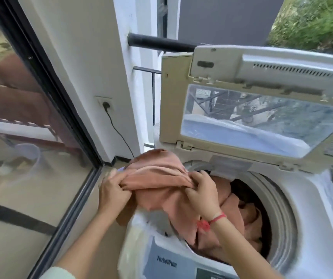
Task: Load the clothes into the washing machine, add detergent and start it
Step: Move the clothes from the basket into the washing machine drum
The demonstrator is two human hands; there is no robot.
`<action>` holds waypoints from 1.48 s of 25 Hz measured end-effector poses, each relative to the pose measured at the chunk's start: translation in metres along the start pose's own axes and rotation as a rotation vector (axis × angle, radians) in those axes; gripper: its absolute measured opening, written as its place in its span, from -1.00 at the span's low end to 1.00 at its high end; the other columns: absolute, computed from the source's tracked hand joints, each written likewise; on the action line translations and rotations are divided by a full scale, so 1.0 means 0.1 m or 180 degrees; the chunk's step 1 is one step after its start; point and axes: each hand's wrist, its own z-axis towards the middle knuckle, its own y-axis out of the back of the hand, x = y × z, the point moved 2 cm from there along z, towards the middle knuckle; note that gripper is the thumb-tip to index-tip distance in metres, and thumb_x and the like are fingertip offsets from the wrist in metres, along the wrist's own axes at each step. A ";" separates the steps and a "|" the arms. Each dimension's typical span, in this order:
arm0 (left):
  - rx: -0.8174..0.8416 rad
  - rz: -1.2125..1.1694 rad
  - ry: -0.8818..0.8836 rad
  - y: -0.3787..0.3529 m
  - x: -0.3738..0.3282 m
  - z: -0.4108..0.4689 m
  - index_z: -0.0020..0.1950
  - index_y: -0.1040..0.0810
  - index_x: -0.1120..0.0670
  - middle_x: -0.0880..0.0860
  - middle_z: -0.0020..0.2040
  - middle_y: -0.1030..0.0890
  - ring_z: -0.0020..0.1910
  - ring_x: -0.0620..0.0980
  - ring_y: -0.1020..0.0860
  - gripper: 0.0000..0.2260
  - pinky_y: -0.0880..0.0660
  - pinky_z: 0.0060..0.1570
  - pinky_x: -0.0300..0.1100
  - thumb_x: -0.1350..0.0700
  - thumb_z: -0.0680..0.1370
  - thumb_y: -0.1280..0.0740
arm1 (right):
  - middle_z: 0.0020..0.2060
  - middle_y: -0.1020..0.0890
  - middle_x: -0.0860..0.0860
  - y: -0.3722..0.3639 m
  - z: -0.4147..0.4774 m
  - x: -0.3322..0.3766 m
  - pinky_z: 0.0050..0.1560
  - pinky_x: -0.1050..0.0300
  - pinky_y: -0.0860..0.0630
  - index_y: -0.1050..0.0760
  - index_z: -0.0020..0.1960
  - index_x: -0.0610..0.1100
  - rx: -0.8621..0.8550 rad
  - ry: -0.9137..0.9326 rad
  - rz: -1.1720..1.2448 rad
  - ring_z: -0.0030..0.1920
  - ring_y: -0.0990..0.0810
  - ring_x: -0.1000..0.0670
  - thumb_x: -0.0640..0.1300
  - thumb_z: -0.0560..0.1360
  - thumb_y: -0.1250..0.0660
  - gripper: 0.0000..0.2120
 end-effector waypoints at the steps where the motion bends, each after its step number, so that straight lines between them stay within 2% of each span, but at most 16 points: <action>1: -0.0216 0.0164 -0.0452 0.12 -0.39 0.02 0.03 -0.63 -0.07 -0.08 -0.30 -0.36 -0.22 0.06 -0.44 -0.54 -0.25 -0.22 -0.14 0.21 0.22 -0.19 | -0.30 -0.45 0.01 0.36 -0.04 -0.02 -0.24 0.11 -0.30 -0.57 -0.17 -0.06 -0.0280 -0.0012 0.0132 -0.19 -0.47 -0.05 -0.10 0.24 -0.20 -0.77; 3: -0.0227 0.0232 -0.1092 0.09 -1.17 -0.05 0.07 -0.60 -0.13 -0.14 -0.28 -0.30 -0.22 -0.03 -0.37 -0.58 -0.21 -0.21 -0.15 0.12 0.26 -0.23 | -0.23 -0.47 -0.02 1.19 -0.15 -0.08 -0.15 0.24 -0.36 -0.60 -0.10 -0.01 -0.0901 0.0110 0.0331 -0.17 -0.42 0.03 -0.15 0.24 -0.21 -0.71; 5: 0.0306 -0.0042 -0.1341 -0.13 -1.85 -0.24 0.11 -0.56 -0.17 -0.15 -0.22 -0.36 -0.15 -0.06 -0.40 -0.61 -0.28 -0.14 -0.13 0.00 0.30 -0.29 | -0.11 -0.44 -0.08 1.87 -0.29 -0.21 -0.03 0.34 -0.35 -0.59 -0.03 -0.04 -0.1728 0.0152 0.0178 -0.09 -0.39 0.03 -0.21 0.25 -0.21 -0.66; 8: 0.2174 0.0165 -0.1310 -0.70 -2.29 -0.67 0.37 -0.35 -0.12 -0.02 0.17 -0.43 0.29 0.05 -0.34 -0.42 -0.25 0.29 0.06 -0.18 0.38 -0.38 | 0.06 -0.43 -0.21 2.02 -0.51 -0.78 0.03 0.00 -0.37 -0.52 0.14 -0.12 -0.2350 -0.0541 -0.1305 0.00 -0.44 -0.17 -0.22 0.30 -0.26 -0.59; 10: 0.3100 0.0629 -0.1236 -0.86 -2.21 -0.85 0.49 -0.10 -0.11 0.00 0.46 -0.18 0.51 -0.01 0.07 -0.23 0.17 0.43 0.21 -0.22 0.39 -0.39 | 0.17 -0.44 -0.20 1.62 -0.56 -1.22 0.05 -0.12 -0.47 -0.37 0.34 -0.07 -0.0882 -0.1153 -0.1976 0.05 -0.50 -0.27 -0.01 0.39 -0.31 -0.47; 12: 0.2960 0.0763 -0.1089 -0.69 -1.86 -0.73 0.51 -0.03 -0.14 -0.05 0.52 -0.03 0.48 -0.08 0.26 -0.18 0.28 0.41 0.19 -0.26 0.37 -0.38 | 0.29 -0.41 -0.22 1.21 -0.56 -1.48 0.21 -0.09 -0.42 -0.27 0.42 -0.12 0.1012 -0.1358 -0.2256 0.22 -0.44 -0.27 0.48 0.18 -0.18 -0.01; 13: 0.2818 0.0871 -0.0932 -0.54 -1.56 -0.62 0.51 0.01 -0.15 -0.06 0.52 0.00 0.48 -0.06 0.26 -0.11 0.22 0.42 0.17 -0.29 0.32 -0.40 | 0.32 -0.39 -0.23 1.06 -0.52 -1.47 0.25 -0.04 -0.39 -0.27 0.42 -0.14 0.1435 -0.1176 -0.2252 0.28 -0.41 -0.24 0.49 0.16 -0.12 0.02; 16: 0.2815 0.1560 -0.0301 0.16 -0.50 -0.21 0.45 0.43 -0.14 -0.07 0.47 0.39 0.43 0.01 0.44 0.29 0.27 0.42 0.14 -0.36 0.09 -0.48 | 0.44 -0.25 -0.10 0.75 -0.26 -0.98 0.36 0.04 -0.26 -0.21 0.45 0.07 0.1484 -0.0547 -0.1372 0.41 -0.27 -0.09 0.32 0.23 -0.22 -0.17; 19: 0.3347 0.2061 -0.0009 0.46 0.33 -0.12 0.25 0.63 -0.13 0.02 0.41 0.51 0.39 0.06 0.48 0.39 0.29 0.40 0.20 -0.31 0.02 -0.54 | 0.52 0.20 0.02 0.19 0.07 -0.45 0.48 -0.06 0.03 0.22 0.50 0.20 0.1933 -0.0246 -0.0718 0.51 0.17 -0.03 0.23 0.16 -0.53 0.18; 22: 0.3763 0.1530 -0.0316 0.18 0.60 -0.24 0.25 0.64 -0.16 0.03 0.47 0.43 0.47 0.02 0.36 0.37 0.23 0.46 0.11 -0.20 0.07 -0.57 | 0.49 0.33 -0.03 -0.53 0.24 -0.05 0.48 0.00 0.21 0.39 0.46 0.16 0.2426 -0.0123 -0.0478 0.47 0.37 0.00 0.37 0.00 -0.51 0.38; 26: 0.3689 0.0369 -0.0221 -0.26 0.69 -0.30 0.40 0.48 -0.22 0.08 0.53 -0.12 0.42 0.01 -0.28 0.20 -0.30 0.36 -0.11 0.11 0.20 -0.47 | 0.50 0.25 0.05 -0.75 0.05 0.01 0.47 0.10 0.10 0.36 0.49 0.10 0.2494 -0.0026 -0.0603 0.50 0.23 0.06 0.47 -0.10 -0.43 0.44; 28: 0.3512 -0.0100 -0.0066 -0.25 0.67 -0.34 0.47 0.21 -0.32 -0.02 0.44 -0.33 0.36 -0.06 -0.37 0.04 -0.36 0.31 -0.16 0.18 0.24 -0.39 | 0.45 -0.02 0.11 -0.63 -0.23 0.02 0.44 0.13 -0.04 0.27 0.51 0.08 0.2550 0.0262 -0.0649 0.43 -0.03 0.12 0.38 0.00 -0.48 0.35; 30: 0.3139 -0.0194 -0.0023 -0.13 0.66 -0.36 0.34 -0.13 -0.43 -0.13 0.33 -0.45 0.32 -0.08 -0.42 -0.18 -0.38 0.23 -0.29 0.25 0.28 -0.30 | 0.28 -0.32 0.05 -0.56 -0.51 0.05 0.33 0.10 -0.26 0.07 0.51 0.09 0.2270 0.0354 -0.0594 0.27 -0.31 0.06 0.37 0.06 -0.47 0.19; 32: 0.2397 0.0133 -0.0210 0.08 0.51 -0.33 0.15 -0.33 -0.50 -0.29 0.11 -0.50 0.18 -0.01 -0.52 -0.31 -0.41 0.00 -0.36 0.26 0.31 -0.28 | 0.12 -0.51 0.02 -0.55 -0.68 0.06 0.18 0.04 -0.41 -0.23 0.38 0.12 0.1702 0.0514 -0.0184 0.13 -0.47 0.02 0.25 0.21 -0.45 -0.19; 34: 0.1496 0.0682 -0.0693 0.27 0.10 -0.27 0.16 -0.38 -0.37 -0.25 0.03 -0.50 0.06 0.08 -0.55 -0.38 -0.48 -0.10 -0.20 0.26 0.29 -0.28 | -0.07 -0.57 0.02 -0.36 -0.74 0.05 0.02 0.01 -0.47 -0.40 0.19 0.12 0.1033 0.0713 0.0028 -0.04 -0.52 0.05 0.11 0.30 -0.36 -0.53; 37: 0.0344 0.1264 -0.1527 0.32 -0.81 -0.17 0.22 -0.48 -0.21 -0.07 0.11 -0.56 -0.07 0.08 -0.52 -0.47 -0.32 -0.12 -0.08 0.18 0.30 -0.33 | -0.20 -0.49 0.09 0.44 -0.61 -0.06 -0.16 0.20 -0.37 -0.47 0.13 0.13 0.0098 0.0646 0.0065 -0.20 -0.43 0.17 0.01 0.30 -0.32 -0.62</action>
